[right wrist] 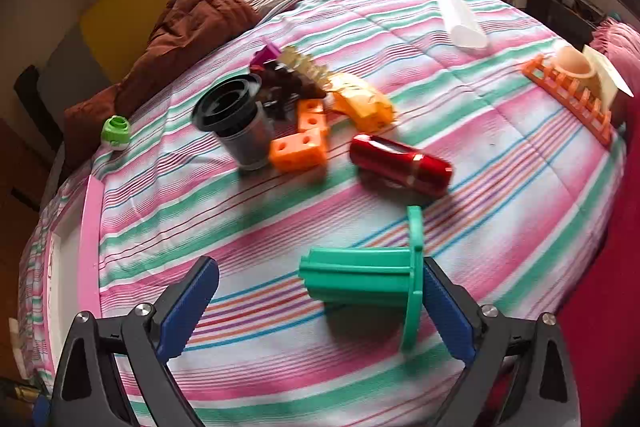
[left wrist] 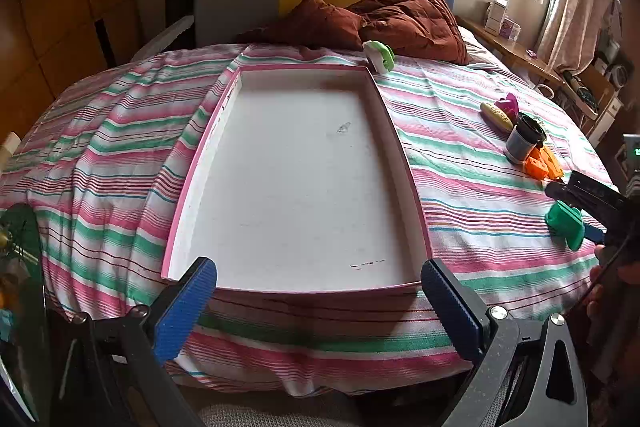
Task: Organize rigid objects
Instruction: 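Grasp the red metallic cylinder with the right gripper while left approaches the green stand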
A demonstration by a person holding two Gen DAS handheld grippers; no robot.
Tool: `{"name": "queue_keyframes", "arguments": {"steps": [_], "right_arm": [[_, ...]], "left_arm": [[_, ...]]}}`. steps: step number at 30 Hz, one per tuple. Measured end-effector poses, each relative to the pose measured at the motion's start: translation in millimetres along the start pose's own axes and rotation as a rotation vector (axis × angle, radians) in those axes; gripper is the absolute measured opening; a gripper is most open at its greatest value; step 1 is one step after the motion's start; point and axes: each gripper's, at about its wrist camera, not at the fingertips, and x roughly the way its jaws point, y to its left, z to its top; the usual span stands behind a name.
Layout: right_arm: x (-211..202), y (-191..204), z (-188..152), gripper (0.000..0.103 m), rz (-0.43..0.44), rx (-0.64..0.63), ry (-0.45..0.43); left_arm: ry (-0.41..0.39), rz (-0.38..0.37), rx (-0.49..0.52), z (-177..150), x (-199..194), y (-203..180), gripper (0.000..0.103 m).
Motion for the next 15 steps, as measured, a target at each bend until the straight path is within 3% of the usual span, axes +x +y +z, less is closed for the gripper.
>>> {"name": "queue_keyframes", "arguments": {"steps": [6,9,12,15], "right_arm": [[20,93,1,0.098,0.210,-0.194,0.027],[11,118,1,0.097,0.293,-0.275,0.022],[-13,113,10,0.097,0.248,-0.348,-0.067],[-25,80,32,0.092,0.162,-0.368,-0.107]], "left_arm": [[0.010,-0.010,-0.017,0,3,3,0.103],[0.010,-0.037,-0.034,-1,3,6,0.103],[0.014,-0.070,-0.048,-2,3,8,0.103],[0.034,-0.098,-0.060,-4,7,7,0.103]]}}
